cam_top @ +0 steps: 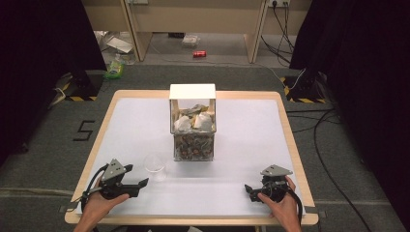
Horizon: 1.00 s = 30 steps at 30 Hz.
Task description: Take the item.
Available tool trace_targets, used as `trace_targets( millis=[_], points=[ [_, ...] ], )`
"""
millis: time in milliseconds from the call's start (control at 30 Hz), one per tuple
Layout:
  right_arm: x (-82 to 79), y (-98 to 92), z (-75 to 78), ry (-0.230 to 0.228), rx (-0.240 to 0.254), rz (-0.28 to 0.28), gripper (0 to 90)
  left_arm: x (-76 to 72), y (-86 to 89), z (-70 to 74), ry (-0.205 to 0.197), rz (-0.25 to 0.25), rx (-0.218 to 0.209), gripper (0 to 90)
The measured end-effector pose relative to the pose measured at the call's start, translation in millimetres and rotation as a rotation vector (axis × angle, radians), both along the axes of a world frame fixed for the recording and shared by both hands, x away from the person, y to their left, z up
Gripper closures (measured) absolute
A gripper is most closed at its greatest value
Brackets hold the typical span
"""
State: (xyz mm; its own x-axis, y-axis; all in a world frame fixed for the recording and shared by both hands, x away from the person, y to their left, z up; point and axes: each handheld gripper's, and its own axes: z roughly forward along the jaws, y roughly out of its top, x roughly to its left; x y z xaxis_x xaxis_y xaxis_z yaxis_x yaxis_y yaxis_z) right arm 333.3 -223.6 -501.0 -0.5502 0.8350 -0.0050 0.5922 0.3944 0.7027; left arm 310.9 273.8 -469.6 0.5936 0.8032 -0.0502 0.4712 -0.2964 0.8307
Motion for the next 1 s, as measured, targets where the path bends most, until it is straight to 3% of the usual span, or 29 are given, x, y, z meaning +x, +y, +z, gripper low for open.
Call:
trace_targets(
  millis=[133, 300, 600, 700, 1000],
  points=[
    [0.0, 0.0, 0.0, 0.0, 0.0, 0.001, 1.2, 0.8, -1.2, 8.2, -0.017, -0.01, -0.008, 20.0],
    [-0.1, 0.1, 0.0, 0.001, 0.002, -0.001, 1.1, 5.6, -5.5, 29.4, -0.064, -0.028, -0.025, 22.7],
    [-0.3, 0.2, 0.0, 0.002, 0.003, -0.001, 1.1, 14.6, -21.4, 64.8, -0.101, -0.1, -0.04, 26.5],
    [-0.3, 0.2, -0.1, 0.003, 0.003, -0.001, 1.2, 14.0, -23.7, 72.4, -0.088, -0.117, -0.042, 26.5],
    [-0.3, 0.3, -0.1, 0.003, 0.003, -0.002, 1.1, 8.2, -26.9, 92.8, -0.104, -0.155, -0.066, 26.1]
  ],
)
